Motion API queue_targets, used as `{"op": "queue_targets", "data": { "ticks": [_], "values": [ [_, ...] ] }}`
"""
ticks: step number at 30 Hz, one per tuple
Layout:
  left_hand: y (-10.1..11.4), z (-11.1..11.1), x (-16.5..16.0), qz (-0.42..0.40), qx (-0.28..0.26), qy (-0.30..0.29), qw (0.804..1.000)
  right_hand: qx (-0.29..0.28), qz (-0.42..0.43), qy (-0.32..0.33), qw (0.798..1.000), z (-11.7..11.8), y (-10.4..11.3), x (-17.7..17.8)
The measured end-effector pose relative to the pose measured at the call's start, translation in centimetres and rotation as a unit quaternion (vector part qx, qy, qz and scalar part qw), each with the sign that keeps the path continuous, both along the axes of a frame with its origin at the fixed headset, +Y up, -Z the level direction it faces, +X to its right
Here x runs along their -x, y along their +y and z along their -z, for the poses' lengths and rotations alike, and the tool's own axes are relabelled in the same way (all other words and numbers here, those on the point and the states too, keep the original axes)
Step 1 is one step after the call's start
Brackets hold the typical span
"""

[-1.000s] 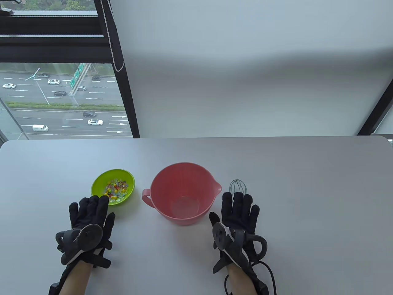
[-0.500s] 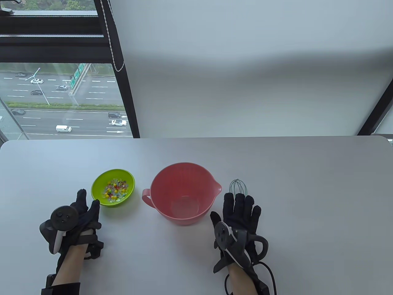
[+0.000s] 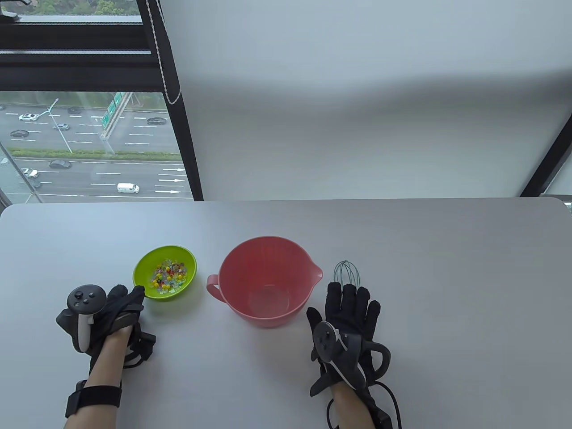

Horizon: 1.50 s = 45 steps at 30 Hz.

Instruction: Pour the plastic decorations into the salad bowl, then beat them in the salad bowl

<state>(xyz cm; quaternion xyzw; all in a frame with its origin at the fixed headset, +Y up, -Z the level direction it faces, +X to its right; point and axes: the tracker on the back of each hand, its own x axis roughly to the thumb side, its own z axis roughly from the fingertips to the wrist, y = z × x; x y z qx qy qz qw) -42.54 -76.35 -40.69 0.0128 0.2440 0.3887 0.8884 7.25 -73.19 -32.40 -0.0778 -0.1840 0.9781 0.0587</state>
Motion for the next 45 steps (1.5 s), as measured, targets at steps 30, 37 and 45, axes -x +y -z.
{"op": "queue_targets", "data": {
  "ticks": [30,37,45],
  "values": [
    [6.2,-1.3,-2.0,-0.069,-0.149,0.03,0.986,-0.001,0.024,0.005,1.0,0.0,-0.1,-0.2],
    [9.4,-2.1,-5.3,-0.044,-0.177,-0.017,0.983,-0.004,0.026,0.008,1.0,0.0,-0.1,-0.1],
    [12.5,-3.1,-9.8,0.052,-0.221,-0.072,0.971,-0.004,0.026,0.011,1.0,0.0,-0.2,0.0]
  ]
}}
